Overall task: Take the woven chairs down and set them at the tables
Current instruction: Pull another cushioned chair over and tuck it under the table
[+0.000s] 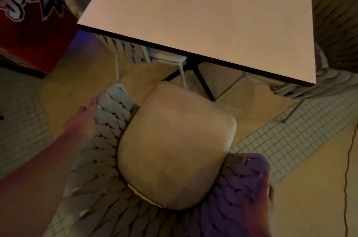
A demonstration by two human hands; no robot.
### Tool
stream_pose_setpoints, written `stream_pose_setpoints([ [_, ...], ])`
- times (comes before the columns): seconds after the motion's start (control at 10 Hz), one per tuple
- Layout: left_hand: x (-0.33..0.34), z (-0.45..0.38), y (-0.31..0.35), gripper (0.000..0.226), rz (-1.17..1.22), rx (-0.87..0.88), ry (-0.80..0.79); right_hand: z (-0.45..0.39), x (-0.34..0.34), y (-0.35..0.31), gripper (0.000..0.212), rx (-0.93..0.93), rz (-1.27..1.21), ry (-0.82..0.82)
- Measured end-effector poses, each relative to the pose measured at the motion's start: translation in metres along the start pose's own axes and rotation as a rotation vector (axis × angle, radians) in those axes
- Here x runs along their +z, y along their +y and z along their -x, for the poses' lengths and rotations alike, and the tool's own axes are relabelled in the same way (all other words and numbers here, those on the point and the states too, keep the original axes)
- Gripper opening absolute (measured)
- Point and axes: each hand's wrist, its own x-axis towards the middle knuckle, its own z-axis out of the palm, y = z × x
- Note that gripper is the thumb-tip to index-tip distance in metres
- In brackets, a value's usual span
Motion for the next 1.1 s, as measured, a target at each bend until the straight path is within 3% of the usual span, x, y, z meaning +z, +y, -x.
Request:
stream_pose_setpoints([
  [0.2,-0.008,0.004,-0.003,0.077,-0.053,0.027,-0.036,0.020,0.010,-0.035,0.099,-0.003,-0.088,-0.083],
  [0.3,-0.007,0.001,0.000,0.069,0.004,-0.012,-0.050,-0.075,-0.018,-0.160,0.104,-0.070,-0.088,0.028],
  [0.4,-0.004,-0.009,0.003,0.059,-0.016,-0.008,-0.002,-0.103,-0.054,-0.183,0.104,-0.133,0.090,0.117],
  [0.6,-0.009,-0.019,0.012,0.058,0.186,-0.120,-0.023,-0.149,-0.065,-0.205,0.101,-0.222,0.121,0.094],
  [0.8,-0.018,-0.041,0.014,0.059,0.219,-0.163,-0.003,-0.172,-0.061,-0.220,0.102,-0.242,0.121,0.053],
  [0.9,-0.025,-0.050,0.016,0.074,0.099,-0.099,-0.005,-0.183,-0.058,-0.232,0.101,-0.251,0.103,0.061],
  [1.1,-0.029,-0.062,0.015,0.075,0.062,-0.076,0.003,-0.193,-0.054,-0.238,0.103,-0.260,0.101,0.076],
])
